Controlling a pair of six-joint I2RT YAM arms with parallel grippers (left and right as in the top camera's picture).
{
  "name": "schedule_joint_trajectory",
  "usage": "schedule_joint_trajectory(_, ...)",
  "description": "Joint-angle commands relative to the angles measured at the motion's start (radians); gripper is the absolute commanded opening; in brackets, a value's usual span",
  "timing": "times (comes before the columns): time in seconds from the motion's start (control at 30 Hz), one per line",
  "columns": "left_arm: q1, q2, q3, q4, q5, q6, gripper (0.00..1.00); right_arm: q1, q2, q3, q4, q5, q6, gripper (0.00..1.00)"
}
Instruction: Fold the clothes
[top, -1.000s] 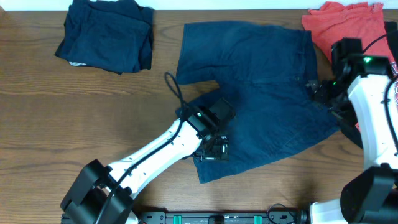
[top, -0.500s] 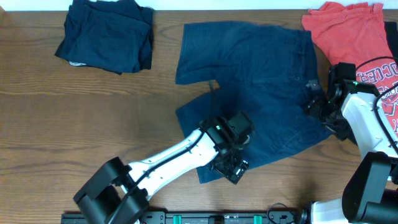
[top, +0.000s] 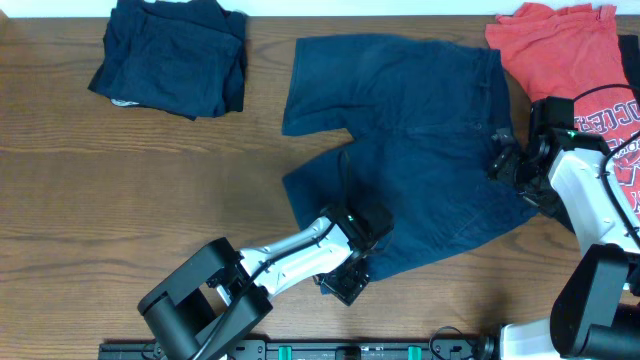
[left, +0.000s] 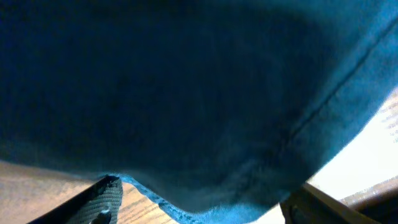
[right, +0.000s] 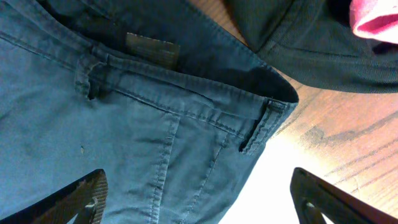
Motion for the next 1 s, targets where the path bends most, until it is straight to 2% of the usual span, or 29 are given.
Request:
schedule_joint_trajectory(0.0,-0.001,0.011,-0.021,0.037,-0.043,0.019,0.72,-0.01,-0.006,-0.004,0.008,-0.001,-0.016,0.89)
schedule_joint_trajectory(0.1,-0.001,0.011,-0.021,0.05,-0.046,0.019,0.47,-0.01,-0.006,-0.004,0.016,-0.002,-0.02,0.84)
schedule_joint_trajectory(0.17,-0.001,0.011,-0.021,0.053,-0.055,0.019,0.33,-0.01,-0.006,-0.004,0.021,-0.001,-0.023,0.79)
schedule_joint_trajectory(0.23,-0.001,0.011,-0.021,0.052,-0.057,0.019,0.23,-0.01,-0.006,-0.004,0.023,-0.001,-0.031,0.72)
schedule_joint_trajectory(0.27,-0.001,0.011,-0.021,0.05,-0.057,0.019,0.11,-0.01,-0.006,-0.004,0.022,0.001,-0.038,0.68)
schedule_joint_trajectory(0.3,0.0,0.01,-0.021,0.047,-0.057,0.018,0.06,-0.01,-0.006,-0.004,0.02,0.005,-0.039,0.66)
schedule_joint_trajectory(0.5,0.053,-0.016,-0.019,0.02,-0.09,-0.088,0.06,-0.061,-0.006,-0.004,-0.004,0.01,-0.021,0.7)
schedule_joint_trajectory(0.7,0.106,-0.023,-0.019,0.043,-0.091,-0.087,0.06,-0.115,-0.006,-0.028,-0.004,-0.005,-0.022,0.7)
schedule_joint_trajectory(0.97,0.11,-0.023,-0.02,0.056,-0.091,-0.086,0.06,-0.119,-0.006,-0.167,0.124,-0.095,-0.034,0.67)
